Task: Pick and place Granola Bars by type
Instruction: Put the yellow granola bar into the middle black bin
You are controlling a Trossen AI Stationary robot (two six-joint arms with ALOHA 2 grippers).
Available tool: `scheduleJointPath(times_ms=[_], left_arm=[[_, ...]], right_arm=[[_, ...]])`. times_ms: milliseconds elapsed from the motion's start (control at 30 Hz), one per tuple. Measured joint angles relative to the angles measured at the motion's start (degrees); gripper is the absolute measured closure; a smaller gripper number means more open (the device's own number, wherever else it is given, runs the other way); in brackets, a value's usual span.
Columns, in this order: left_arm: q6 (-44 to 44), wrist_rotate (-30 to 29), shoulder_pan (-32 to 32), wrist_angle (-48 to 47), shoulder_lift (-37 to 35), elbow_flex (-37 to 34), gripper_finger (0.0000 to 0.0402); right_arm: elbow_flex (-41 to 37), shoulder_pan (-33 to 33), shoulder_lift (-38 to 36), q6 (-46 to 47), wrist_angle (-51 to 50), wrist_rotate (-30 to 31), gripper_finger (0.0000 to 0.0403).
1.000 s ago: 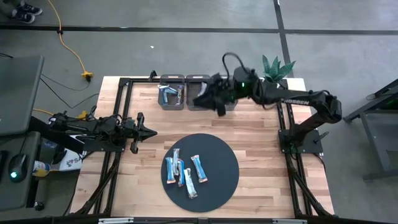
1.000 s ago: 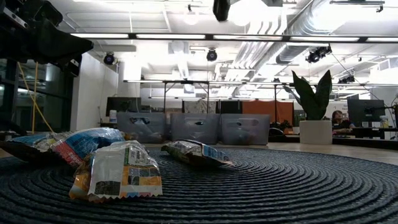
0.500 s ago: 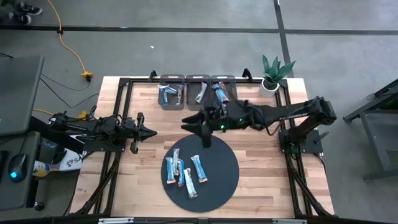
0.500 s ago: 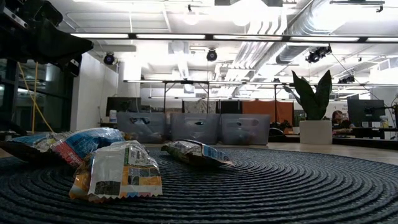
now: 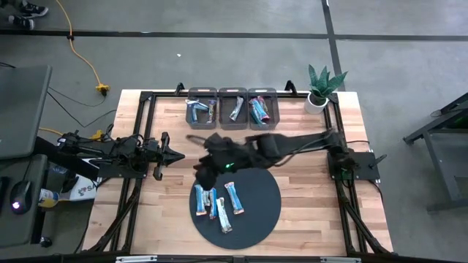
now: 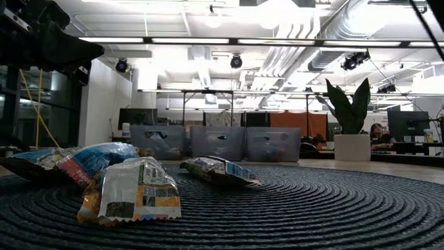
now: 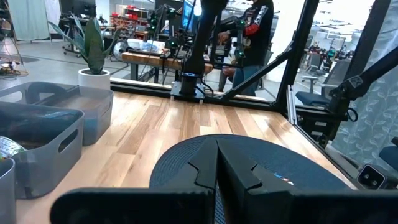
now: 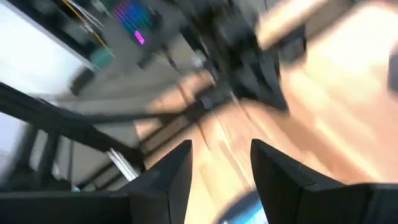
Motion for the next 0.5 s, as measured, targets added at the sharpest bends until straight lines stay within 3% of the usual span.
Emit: scheduleJointPath(times_ms=[167, 500], left_arm=[[0.0, 0.0, 0.0, 0.0, 0.0, 0.0, 0.0400], [0.0, 0.0, 0.0, 0.0, 0.0, 0.0, 0.0400]], right_arm=[[-5.4, -0.2, 1.8, 8.8, -3.5, -4.4, 0.0256], [-23.9, -0.3, 2.0, 19.9, -7.0, -13.3, 0.0256]])
